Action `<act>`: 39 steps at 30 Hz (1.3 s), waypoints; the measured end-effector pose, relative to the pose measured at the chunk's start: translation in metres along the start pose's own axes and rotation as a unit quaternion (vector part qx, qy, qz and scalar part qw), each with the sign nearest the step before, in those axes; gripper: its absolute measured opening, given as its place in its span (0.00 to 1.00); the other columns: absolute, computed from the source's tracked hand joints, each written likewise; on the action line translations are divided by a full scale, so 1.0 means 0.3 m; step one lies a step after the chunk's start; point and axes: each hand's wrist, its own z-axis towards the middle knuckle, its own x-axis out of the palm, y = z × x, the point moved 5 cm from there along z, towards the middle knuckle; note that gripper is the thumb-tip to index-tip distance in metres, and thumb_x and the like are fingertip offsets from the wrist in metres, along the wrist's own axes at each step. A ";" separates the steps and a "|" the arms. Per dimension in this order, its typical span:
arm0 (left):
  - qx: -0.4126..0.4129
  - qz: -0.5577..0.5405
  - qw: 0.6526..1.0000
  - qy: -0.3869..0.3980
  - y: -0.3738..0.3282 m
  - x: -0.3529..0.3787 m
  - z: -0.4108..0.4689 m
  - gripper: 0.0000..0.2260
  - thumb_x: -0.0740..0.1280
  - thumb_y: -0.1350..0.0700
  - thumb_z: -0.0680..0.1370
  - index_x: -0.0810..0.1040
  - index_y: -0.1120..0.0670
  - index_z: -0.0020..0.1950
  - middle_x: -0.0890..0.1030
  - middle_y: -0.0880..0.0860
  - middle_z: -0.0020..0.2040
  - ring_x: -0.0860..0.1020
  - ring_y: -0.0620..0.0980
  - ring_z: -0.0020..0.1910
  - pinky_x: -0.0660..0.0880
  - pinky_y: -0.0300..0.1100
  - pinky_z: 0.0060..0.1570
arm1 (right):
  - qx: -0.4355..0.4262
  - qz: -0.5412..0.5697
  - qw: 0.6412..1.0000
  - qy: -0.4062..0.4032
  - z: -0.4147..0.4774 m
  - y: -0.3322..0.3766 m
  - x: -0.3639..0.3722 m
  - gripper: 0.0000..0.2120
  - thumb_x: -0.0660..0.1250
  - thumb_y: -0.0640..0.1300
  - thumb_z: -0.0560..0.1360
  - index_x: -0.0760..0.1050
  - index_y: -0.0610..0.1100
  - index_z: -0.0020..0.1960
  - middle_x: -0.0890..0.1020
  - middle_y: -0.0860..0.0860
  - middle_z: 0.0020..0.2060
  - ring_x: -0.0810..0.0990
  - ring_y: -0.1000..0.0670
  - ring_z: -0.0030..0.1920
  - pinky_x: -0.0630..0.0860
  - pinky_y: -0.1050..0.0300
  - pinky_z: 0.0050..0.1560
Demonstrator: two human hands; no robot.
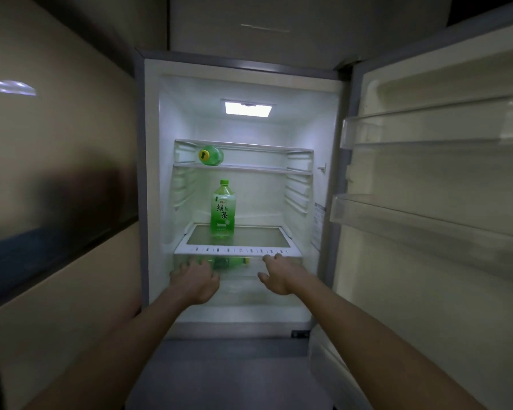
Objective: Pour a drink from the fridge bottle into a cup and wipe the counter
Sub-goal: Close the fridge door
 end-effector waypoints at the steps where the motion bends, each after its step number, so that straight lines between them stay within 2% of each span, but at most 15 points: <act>1: -0.003 0.001 1.000 0.002 -0.009 0.003 -0.027 0.18 0.51 0.48 0.80 0.70 0.58 0.61 0.71 0.62 0.63 0.71 0.59 0.61 0.69 0.54 0.60 | -0.006 0.000 1.000 -0.005 -0.021 -0.003 -0.003 0.26 0.54 0.56 0.81 0.59 0.43 0.75 0.66 0.41 0.71 0.69 0.39 0.67 0.71 0.40 0.63; 6: -0.019 0.014 1.000 0.020 -0.045 0.027 -0.164 0.20 0.50 0.48 0.80 0.68 0.58 0.66 0.69 0.61 0.67 0.69 0.59 0.63 0.67 0.54 0.60 | -0.032 -0.005 0.999 0.007 -0.133 -0.001 0.031 0.26 0.54 0.55 0.82 0.58 0.43 0.75 0.66 0.40 0.71 0.67 0.38 0.68 0.70 0.39 0.64; 18: -0.031 0.056 0.998 -0.016 -0.020 -0.064 -0.434 0.18 0.51 0.49 0.81 0.68 0.58 0.64 0.68 0.61 0.64 0.70 0.60 0.62 0.68 0.52 0.58 | -0.058 -0.013 0.998 0.009 -0.345 0.061 0.027 0.24 0.53 0.54 0.82 0.60 0.42 0.73 0.66 0.40 0.69 0.67 0.38 0.67 0.70 0.40 0.63; 34: -0.008 0.062 0.998 -0.030 0.077 -0.173 -0.781 0.18 0.52 0.47 0.81 0.65 0.57 0.64 0.70 0.61 0.63 0.72 0.59 0.59 0.69 0.51 0.55 | -0.022 -0.004 1.000 -0.004 -0.718 0.193 -0.038 0.26 0.52 0.55 0.82 0.57 0.43 0.75 0.64 0.41 0.71 0.65 0.39 0.69 0.70 0.42 0.63; 39: 0.000 0.049 0.999 -0.005 0.092 -0.174 -0.920 0.19 0.51 0.47 0.81 0.65 0.58 0.65 0.70 0.61 0.64 0.71 0.60 0.61 0.69 0.51 0.57 | -0.008 -0.013 1.000 -0.005 -0.871 0.243 -0.035 0.26 0.53 0.55 0.82 0.58 0.43 0.75 0.65 0.41 0.71 0.66 0.39 0.68 0.70 0.43 0.63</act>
